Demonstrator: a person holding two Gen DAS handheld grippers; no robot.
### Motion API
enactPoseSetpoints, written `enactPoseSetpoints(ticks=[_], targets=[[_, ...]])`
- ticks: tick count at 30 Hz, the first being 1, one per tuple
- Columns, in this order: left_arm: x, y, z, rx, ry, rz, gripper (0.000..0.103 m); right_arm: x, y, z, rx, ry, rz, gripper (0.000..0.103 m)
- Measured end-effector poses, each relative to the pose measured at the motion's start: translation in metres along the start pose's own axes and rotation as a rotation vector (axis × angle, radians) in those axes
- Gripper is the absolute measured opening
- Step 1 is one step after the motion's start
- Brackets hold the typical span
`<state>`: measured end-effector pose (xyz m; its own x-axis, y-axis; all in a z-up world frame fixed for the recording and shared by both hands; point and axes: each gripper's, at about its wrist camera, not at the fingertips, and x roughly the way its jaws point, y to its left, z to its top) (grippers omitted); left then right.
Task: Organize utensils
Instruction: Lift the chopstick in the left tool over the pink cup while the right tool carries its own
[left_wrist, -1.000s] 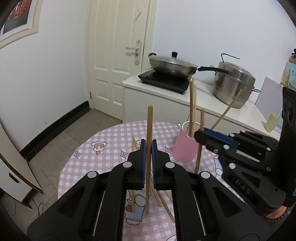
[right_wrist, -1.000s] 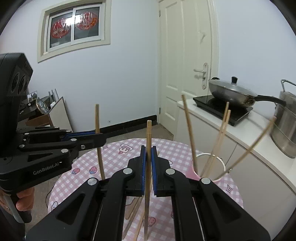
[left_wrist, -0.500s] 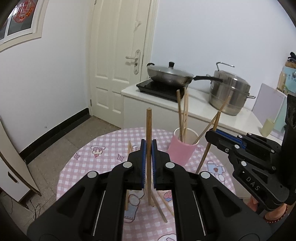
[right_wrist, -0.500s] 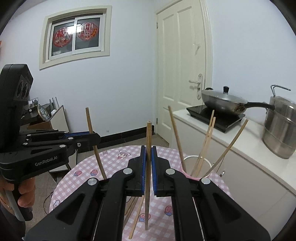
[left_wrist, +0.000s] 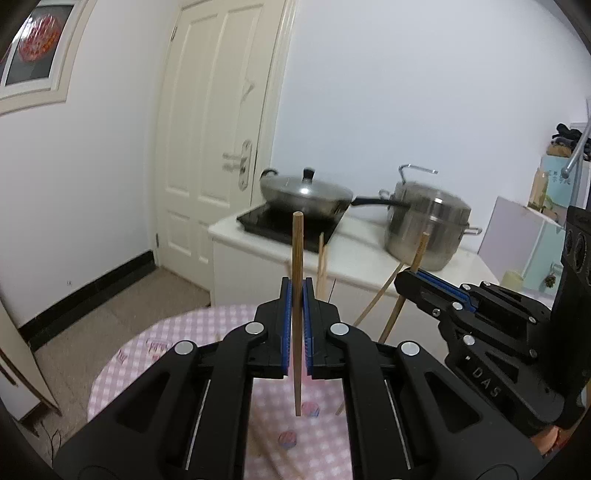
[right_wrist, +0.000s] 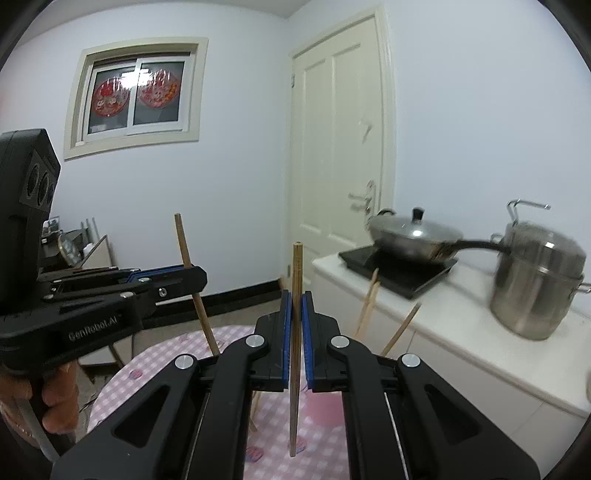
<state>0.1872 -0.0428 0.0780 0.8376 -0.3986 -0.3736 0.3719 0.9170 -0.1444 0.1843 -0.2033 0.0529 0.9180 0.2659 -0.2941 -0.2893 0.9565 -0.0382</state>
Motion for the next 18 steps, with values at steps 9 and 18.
enactPoseSetpoints(ticks=[9, 18], targets=[[0.007, -0.03, 0.033, -0.02, -0.154, -0.003, 0.006, 0.0, -0.016, 0.024, -0.004, -0.113, -0.093, 0.004], [0.039, -0.035, 0.033, -0.074, -0.222, 0.002, 0.006, 0.025, -0.033, 0.021, 0.051, -0.163, -0.133, 0.004]])
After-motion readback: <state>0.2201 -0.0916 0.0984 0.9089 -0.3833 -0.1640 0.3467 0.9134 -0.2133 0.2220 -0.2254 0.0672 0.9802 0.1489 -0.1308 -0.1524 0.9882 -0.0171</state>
